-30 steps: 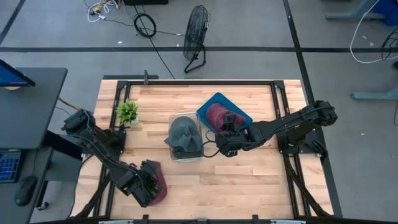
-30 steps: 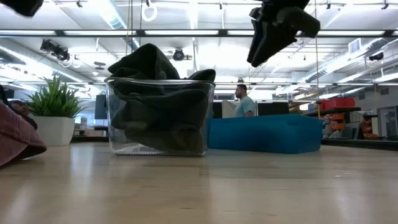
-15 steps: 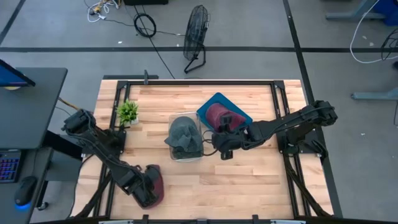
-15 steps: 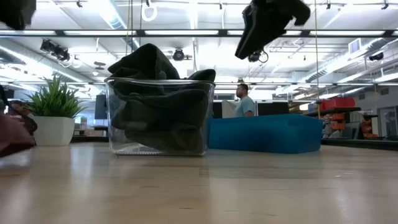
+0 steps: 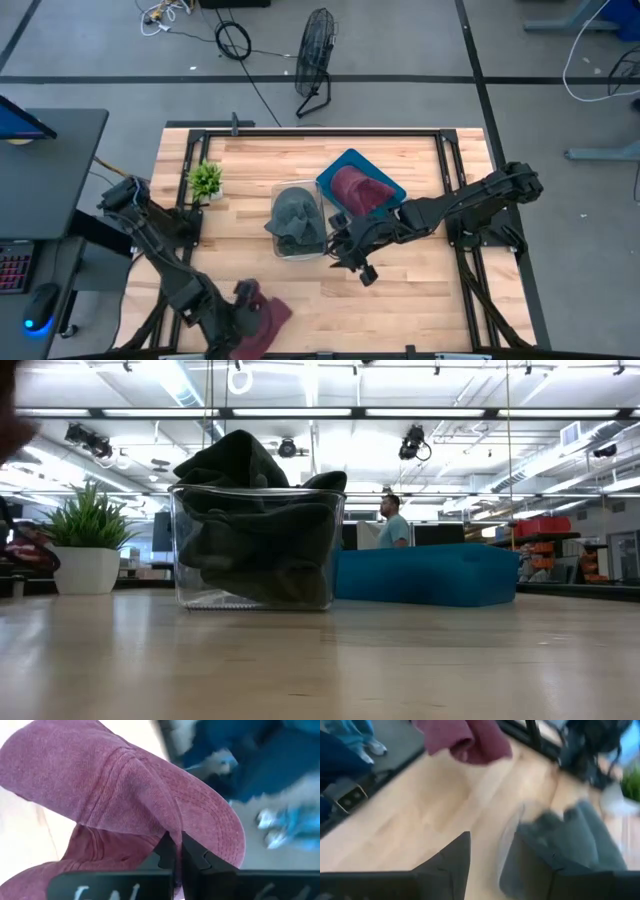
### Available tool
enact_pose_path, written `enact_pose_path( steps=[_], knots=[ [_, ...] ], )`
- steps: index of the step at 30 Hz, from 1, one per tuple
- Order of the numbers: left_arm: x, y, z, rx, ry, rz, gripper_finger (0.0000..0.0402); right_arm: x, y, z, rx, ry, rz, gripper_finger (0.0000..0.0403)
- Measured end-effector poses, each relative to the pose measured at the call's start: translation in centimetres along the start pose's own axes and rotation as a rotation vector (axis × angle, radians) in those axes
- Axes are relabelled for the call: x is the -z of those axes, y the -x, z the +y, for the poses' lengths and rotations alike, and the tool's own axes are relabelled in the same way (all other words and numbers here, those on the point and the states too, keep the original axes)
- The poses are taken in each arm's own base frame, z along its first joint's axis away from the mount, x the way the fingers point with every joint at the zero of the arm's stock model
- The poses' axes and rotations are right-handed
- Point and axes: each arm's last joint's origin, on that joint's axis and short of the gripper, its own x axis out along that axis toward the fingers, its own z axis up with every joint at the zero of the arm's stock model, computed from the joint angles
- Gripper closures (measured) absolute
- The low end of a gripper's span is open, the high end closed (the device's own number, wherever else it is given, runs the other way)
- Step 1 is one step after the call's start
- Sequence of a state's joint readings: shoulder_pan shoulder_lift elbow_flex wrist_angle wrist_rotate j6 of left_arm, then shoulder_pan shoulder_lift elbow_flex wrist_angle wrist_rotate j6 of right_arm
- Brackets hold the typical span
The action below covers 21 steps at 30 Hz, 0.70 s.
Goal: Pick & Place hat
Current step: Put the red cap into the blue bin
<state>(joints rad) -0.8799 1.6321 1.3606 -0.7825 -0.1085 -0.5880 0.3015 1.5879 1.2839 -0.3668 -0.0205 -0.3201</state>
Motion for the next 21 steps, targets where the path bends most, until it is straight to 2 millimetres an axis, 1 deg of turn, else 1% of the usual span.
enact_pose_path(
  steps=[3,5,8,10,15,21],
  knots=[
    [-0.3,0.8,-0.9,0.024,-0.284,-0.027,0.0395,-0.6,0.0,0.0,-0.006,0.052,-0.067,0.0248],
    [-0.5,1.0,-1.1,0.022,-0.438,-0.040,0.0395,-1.0,0.0,-0.1,0.007,0.060,-0.104,0.0248],
    [-1.0,1.4,-0.9,-0.043,-0.569,-0.080,0.0396,-1.3,-0.4,-0.2,0.013,0.031,-0.146,0.0248],
    [-1.6,1.6,-0.4,-0.080,-0.629,-0.095,0.0396,-1.4,-0.8,-0.2,-0.018,0.027,-0.176,0.0248],
    [-3.0,1.5,1.8,-0.120,-0.732,-0.087,0.0396,-1.5,-1.8,0.1,-0.134,0.032,-0.229,0.0248],
    [-4.8,1.3,5.4,-0.182,-0.923,-0.060,0.0396,-1.6,-3.2,-0.1,-0.125,0.001,-0.277,0.0248]
  ],
)
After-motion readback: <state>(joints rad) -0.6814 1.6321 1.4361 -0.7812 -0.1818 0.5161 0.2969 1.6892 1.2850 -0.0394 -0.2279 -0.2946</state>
